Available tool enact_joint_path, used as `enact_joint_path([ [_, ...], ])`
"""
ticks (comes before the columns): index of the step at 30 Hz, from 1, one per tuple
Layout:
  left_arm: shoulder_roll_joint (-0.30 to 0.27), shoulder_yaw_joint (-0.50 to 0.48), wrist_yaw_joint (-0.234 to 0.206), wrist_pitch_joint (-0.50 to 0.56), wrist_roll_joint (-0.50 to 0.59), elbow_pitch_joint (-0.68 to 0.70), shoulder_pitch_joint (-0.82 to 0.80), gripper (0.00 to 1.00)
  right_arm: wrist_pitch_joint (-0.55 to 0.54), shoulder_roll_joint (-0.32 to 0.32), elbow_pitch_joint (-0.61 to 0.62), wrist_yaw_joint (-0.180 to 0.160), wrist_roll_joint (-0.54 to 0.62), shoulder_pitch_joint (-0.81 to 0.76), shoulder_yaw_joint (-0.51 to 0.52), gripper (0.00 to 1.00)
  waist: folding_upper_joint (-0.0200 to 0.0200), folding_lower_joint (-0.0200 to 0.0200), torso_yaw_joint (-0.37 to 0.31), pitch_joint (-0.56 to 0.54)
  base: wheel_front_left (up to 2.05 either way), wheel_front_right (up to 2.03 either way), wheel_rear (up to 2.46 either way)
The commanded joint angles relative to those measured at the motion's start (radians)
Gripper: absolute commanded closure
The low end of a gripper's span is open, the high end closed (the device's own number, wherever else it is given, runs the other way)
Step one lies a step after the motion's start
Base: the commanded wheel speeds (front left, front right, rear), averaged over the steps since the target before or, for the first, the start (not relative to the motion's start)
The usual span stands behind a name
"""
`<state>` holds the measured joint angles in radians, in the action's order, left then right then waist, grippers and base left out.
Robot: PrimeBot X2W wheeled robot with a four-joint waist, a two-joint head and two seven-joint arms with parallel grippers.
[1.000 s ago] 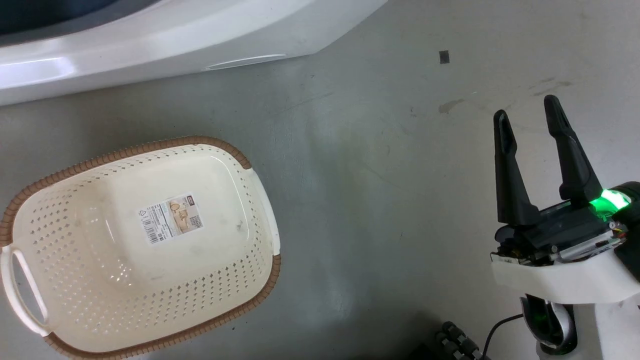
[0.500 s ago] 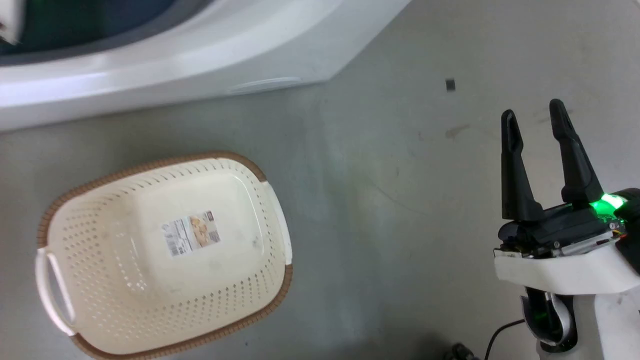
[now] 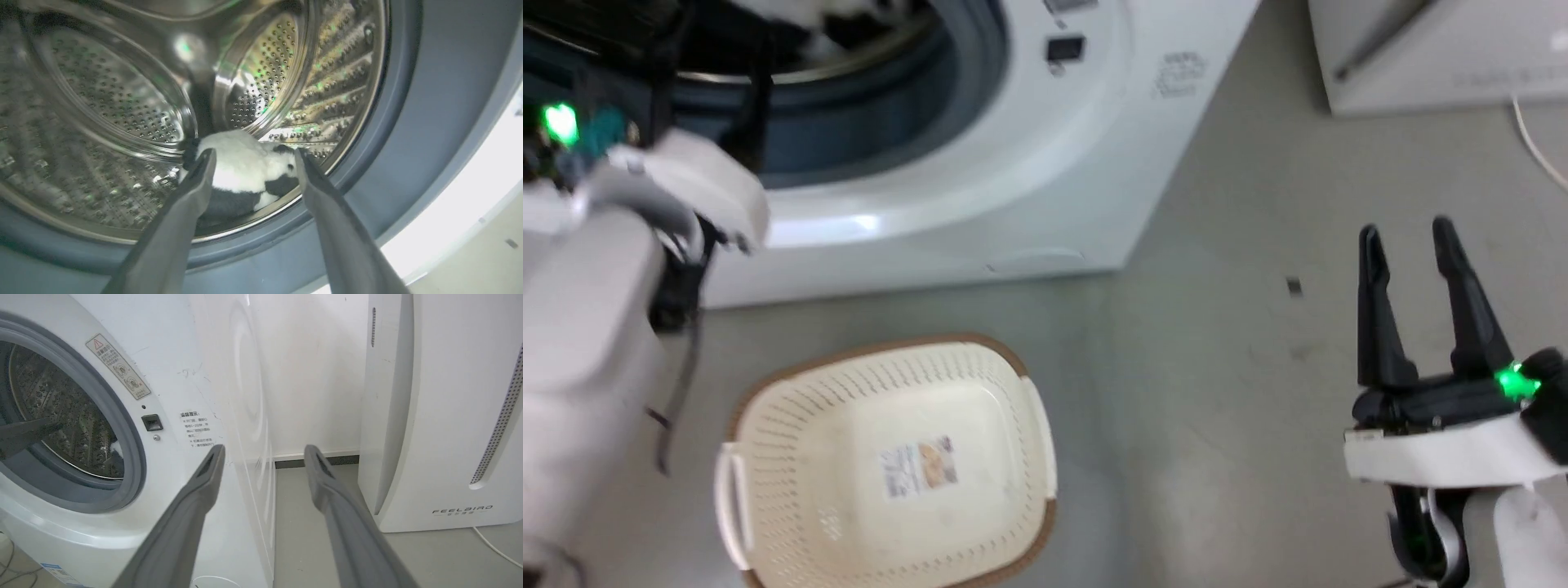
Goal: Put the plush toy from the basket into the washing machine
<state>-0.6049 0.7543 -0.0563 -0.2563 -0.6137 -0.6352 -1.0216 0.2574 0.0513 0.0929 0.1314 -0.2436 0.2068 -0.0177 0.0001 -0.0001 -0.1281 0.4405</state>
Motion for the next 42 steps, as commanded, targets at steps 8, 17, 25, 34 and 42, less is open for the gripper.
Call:
enact_joint_path([
  [8, 0.067, -0.267, -0.148, -0.005, 0.019, 0.368, 0.418, 0.00, 0.004, -0.001, -0.040, -0.001, 0.064, -0.088, 0.002, 0.00, -0.0001, 0.0001, 0.140, -0.230, 0.00, 0.00, 0.00],
  [17, 0.159, -0.413, -0.214, -0.005, 0.141, 0.606, 0.808, 0.00, 0.004, -0.001, -0.061, -0.001, 0.092, -0.155, -0.009, 0.00, -0.0001, 0.0001, 0.170, -0.319, 0.00, 0.00, 0.00],
  [25, 0.239, -0.438, -0.199, -0.005, 0.250, 0.620, 1.003, 0.00, 0.004, -0.001, -0.083, -0.001, 0.080, -0.219, -0.019, 0.00, -0.0001, 0.0001, 0.183, -0.375, 0.00, 0.00, 0.00],
  [34, 0.257, -0.424, -0.165, -0.005, 0.292, 0.586, 1.058, 0.00, 0.004, -0.001, -0.100, -0.001, 0.073, -0.245, -0.034, 0.00, -0.0001, 0.0001, 0.182, -0.386, 0.00, 0.00, 0.00],
  [42, 0.260, -0.426, -0.157, 0.005, 0.304, 0.582, 1.049, 1.00, -0.004, 0.000, -0.101, 0.000, 0.087, -0.234, -0.031, 1.00, -0.0001, 0.0001, 0.181, -0.387, 0.00, 0.00, 0.00],
])
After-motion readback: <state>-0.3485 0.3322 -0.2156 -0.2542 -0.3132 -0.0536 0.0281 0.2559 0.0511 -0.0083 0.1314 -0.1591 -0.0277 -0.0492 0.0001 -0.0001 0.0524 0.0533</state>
